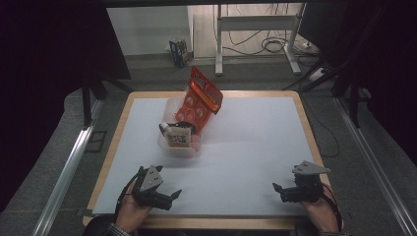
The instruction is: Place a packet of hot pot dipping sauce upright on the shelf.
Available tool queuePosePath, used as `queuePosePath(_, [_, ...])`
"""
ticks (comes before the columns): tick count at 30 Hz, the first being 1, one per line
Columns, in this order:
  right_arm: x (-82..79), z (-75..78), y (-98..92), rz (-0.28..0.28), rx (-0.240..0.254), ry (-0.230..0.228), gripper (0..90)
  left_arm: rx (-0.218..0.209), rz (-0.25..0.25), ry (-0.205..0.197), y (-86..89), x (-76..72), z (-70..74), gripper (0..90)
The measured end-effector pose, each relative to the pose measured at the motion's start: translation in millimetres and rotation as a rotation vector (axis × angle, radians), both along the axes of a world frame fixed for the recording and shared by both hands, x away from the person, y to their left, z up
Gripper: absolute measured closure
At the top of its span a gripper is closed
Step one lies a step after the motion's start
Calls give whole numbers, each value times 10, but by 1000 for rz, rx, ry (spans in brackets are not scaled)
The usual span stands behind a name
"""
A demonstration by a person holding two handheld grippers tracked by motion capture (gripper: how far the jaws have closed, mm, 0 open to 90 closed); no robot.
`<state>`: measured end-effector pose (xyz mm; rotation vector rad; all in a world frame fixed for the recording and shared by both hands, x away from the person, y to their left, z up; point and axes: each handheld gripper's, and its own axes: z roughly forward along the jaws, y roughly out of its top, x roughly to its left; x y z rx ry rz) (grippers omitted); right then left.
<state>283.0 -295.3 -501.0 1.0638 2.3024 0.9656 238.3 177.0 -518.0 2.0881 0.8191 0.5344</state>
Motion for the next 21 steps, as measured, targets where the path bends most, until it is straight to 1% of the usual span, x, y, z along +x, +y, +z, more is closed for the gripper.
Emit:
queuePosePath(5, [4,-23,-26,-10,-3,21,0,6,-1,1,-5,0,-4,0])
queuePosePath(13, [22,-69,-65,-25,-14,66,0,19,-4,3,-10,2,-9,0])
queuePosePath(16, [24,-77,-69,-25,-18,74,0,23,-3,2,-15,2,-12,0])
queuePosePath(21, [29,-83,-71,-23,-18,73,0,28,-3,0,-19,3,-10,0])
